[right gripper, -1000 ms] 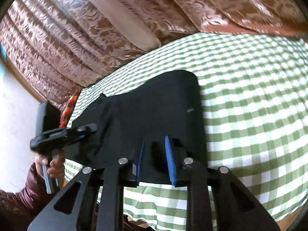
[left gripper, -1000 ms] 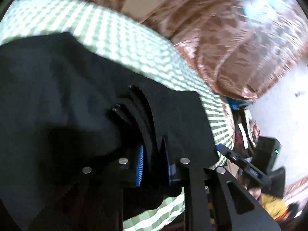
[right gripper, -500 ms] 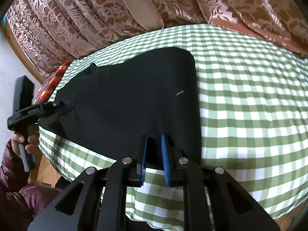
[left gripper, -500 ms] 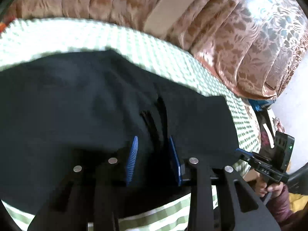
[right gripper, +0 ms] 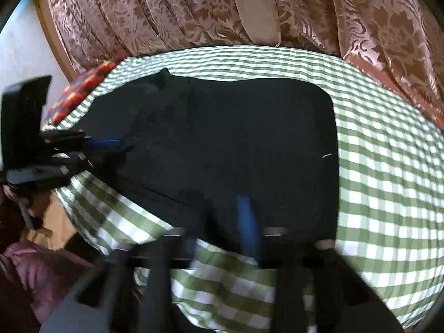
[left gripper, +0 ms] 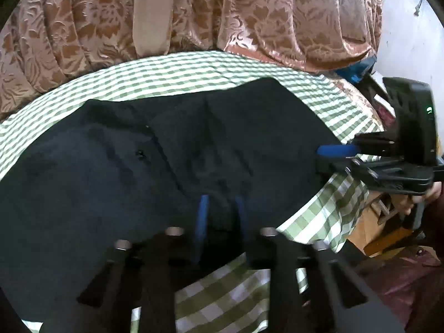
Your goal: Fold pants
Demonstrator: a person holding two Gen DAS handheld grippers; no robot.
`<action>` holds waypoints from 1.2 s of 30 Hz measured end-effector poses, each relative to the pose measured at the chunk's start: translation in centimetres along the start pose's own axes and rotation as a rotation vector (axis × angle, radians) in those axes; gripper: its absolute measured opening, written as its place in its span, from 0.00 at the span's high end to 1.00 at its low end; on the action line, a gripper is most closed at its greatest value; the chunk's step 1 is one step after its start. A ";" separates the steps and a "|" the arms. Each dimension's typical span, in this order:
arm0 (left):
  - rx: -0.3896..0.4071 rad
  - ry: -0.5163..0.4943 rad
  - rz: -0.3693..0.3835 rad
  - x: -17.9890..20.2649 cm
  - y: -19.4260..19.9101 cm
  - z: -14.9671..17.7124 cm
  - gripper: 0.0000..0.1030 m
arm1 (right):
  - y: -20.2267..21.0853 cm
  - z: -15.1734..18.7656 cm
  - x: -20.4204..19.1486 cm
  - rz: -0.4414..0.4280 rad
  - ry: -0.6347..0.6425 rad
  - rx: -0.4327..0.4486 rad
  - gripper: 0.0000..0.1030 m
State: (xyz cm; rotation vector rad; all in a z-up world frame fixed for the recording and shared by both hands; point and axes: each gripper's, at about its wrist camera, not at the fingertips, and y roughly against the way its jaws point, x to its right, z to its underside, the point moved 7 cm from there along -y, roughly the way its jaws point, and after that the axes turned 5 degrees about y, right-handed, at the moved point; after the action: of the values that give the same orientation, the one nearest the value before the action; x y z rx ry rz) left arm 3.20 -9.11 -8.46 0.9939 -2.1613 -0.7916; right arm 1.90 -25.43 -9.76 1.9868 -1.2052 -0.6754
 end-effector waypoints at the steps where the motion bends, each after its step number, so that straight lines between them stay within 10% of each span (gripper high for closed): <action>1: 0.013 0.006 0.011 -0.2 0.4 0.0 0.89 | 0.5 0.0 -0.3 -0.005 0.010 0.004 0.93; 9: -0.009 0.046 0.072 -0.6 0.3 1.1 0.89 | -0.7 1.8 -0.1 -0.088 -0.030 -0.031 0.93; 15: 0.066 0.157 0.154 -1.4 3.2 -0.8 0.71 | 1.3 0.2 -0.9 -0.184 -0.013 -0.031 0.56; 19: 0.118 0.149 0.179 0.0 3.7 -3.1 0.71 | 2.8 -3.2 -0.5 -0.225 -0.074 0.062 0.55; 27: 0.055 0.160 0.074 0.2 -0.6 -2.6 0.61 | -2.5 -9.9 6.1 -0.103 -0.389 0.177 0.40; 36: 0.094 0.257 0.094 -1.6 -0.3 -1.3 0.61 | -7.1 -7.0 6.8 0.100 -0.271 0.154 0.45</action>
State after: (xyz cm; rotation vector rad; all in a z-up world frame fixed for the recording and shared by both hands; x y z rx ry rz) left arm 5.08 -8.33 -8.29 0.9754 -2.0202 -0.4929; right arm 13.74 -27.25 -11.50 1.9885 -1.5485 -0.8433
